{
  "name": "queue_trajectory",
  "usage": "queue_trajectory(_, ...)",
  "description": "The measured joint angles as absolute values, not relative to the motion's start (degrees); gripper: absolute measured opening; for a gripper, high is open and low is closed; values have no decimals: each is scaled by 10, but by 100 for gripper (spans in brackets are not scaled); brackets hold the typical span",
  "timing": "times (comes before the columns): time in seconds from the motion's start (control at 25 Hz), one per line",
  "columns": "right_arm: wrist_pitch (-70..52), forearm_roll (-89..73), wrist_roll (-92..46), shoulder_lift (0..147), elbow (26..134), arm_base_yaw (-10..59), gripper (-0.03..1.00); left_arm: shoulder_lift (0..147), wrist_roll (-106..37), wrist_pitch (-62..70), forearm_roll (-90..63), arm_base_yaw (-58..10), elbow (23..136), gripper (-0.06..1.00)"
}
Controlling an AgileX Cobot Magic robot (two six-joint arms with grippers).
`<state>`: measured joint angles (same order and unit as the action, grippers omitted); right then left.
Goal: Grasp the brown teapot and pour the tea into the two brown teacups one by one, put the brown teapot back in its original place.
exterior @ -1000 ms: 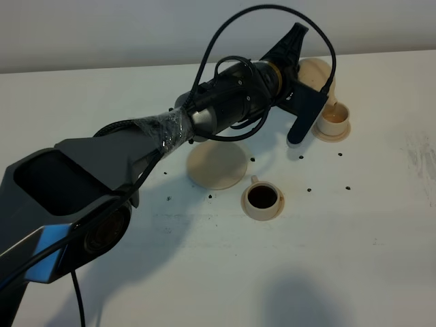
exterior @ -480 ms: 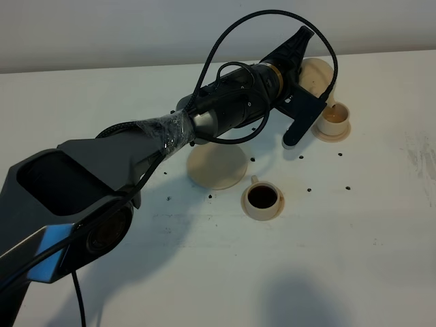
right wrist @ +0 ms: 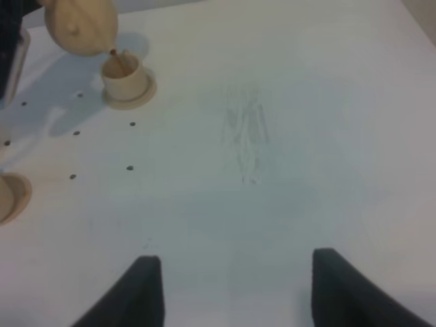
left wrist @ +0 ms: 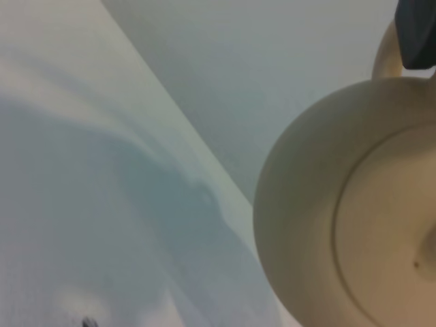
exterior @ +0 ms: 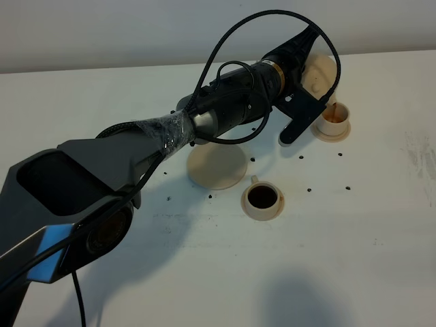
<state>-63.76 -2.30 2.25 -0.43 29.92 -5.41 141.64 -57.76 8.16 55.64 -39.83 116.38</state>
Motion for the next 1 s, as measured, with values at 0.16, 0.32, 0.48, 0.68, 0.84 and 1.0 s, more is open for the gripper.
queue_trajectory(0.16,-638,-23,22,-4,299,-54,47,1416,-578,80,563,-399,1164,9)
queue_trajectory(0.32,-638,-23,22,-4,299,-54,47,1416,-578,78,578,-401,1164,9)
queue_trajectory(0.48,-638,-23,22,-4,299,-54,47,1416,-578,71,583,-401,1164,9)
queue_trajectory(0.68,-638,-23,22,-4,299,-54,47,1416,-578,71,583,-401,1164,9)
queue_trajectory(0.84,-638,-23,22,-4,299,-54,47,1416,-578,71,586,-401,1164,9)
queue_trajectory(1.0,-638,-23,22,-4,299,-54,47,1416,-578,71,587,-401,1164,9)
